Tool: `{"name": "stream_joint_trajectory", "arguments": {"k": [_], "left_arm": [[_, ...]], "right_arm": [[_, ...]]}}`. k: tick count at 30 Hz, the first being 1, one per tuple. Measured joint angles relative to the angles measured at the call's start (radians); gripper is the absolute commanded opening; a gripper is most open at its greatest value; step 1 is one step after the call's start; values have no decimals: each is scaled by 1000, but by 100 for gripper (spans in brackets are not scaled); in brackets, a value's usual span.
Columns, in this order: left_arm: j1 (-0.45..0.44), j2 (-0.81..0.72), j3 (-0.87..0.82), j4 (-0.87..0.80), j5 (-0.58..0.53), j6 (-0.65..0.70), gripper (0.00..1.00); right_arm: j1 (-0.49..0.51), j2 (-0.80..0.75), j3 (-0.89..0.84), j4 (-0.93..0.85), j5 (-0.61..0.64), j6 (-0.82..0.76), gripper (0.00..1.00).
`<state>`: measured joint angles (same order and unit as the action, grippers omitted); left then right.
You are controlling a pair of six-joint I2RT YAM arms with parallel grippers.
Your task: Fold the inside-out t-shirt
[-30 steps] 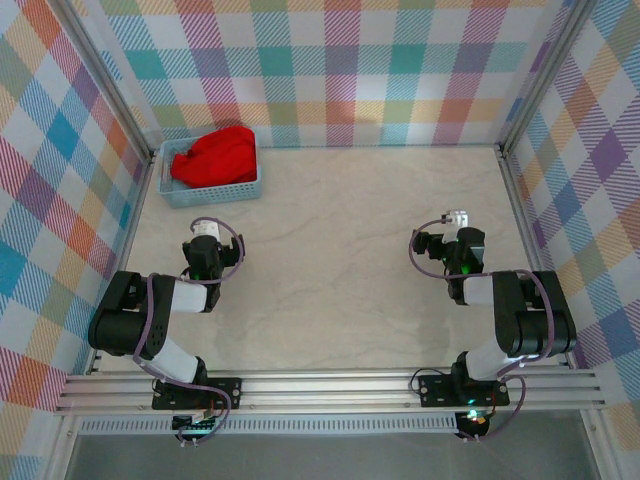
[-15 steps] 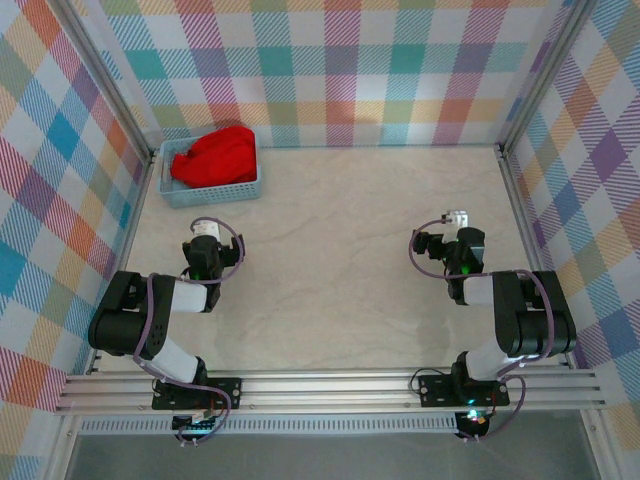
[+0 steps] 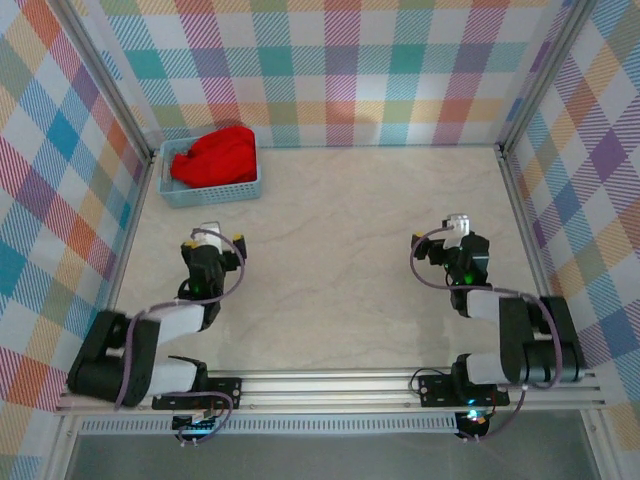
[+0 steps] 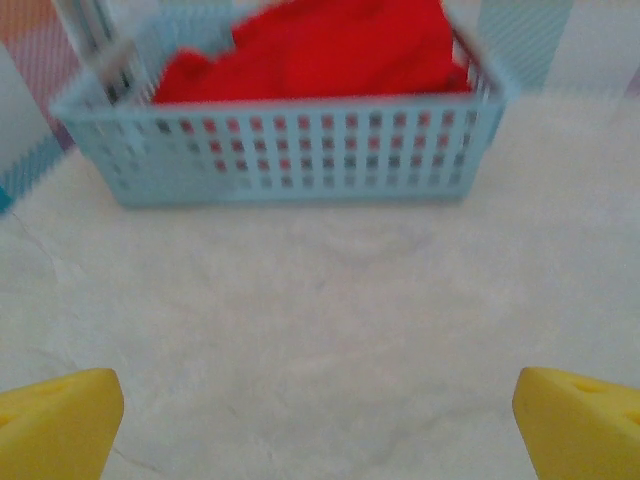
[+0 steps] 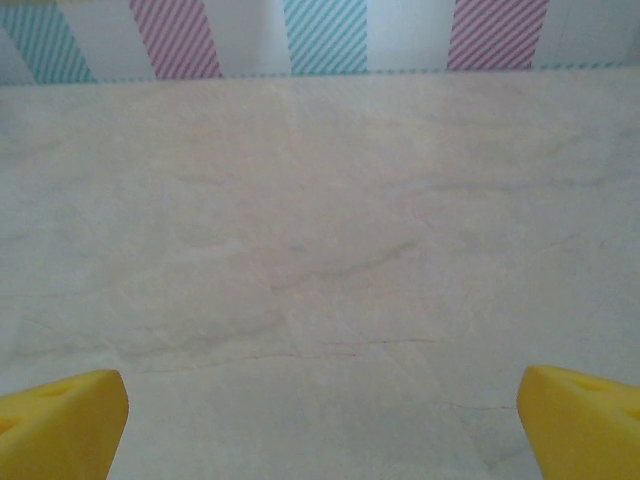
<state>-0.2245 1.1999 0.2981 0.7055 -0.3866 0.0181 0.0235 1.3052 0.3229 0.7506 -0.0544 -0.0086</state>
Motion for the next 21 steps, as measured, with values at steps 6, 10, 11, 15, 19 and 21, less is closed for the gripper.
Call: {"name": "stream_joint_trajectory", "arguments": {"k": [6, 10, 11, 15, 19, 21], "left_arm": [[-8, -276, 216, -406, -79, -194, 100], [-9, -254, 523, -779, -169, -407, 100], [-9, -241, 577, -845, -179, -439, 100], [-9, -191, 669, -1012, -191, -525, 100], [0, -101, 679, -1069, -143, -526, 100], [13, -8, 732, -1098, -112, -522, 100]], "right_arm": [[11, -344, 99, -316, 7, 105, 100], [11, -491, 290, -605, 84, 349, 100], [11, -517, 320, -650, 94, 392, 100], [10, -605, 330, -761, 115, 513, 100], [9, -602, 326, -849, 56, 525, 100], [9, -570, 330, -887, 19, 521, 100]]}}
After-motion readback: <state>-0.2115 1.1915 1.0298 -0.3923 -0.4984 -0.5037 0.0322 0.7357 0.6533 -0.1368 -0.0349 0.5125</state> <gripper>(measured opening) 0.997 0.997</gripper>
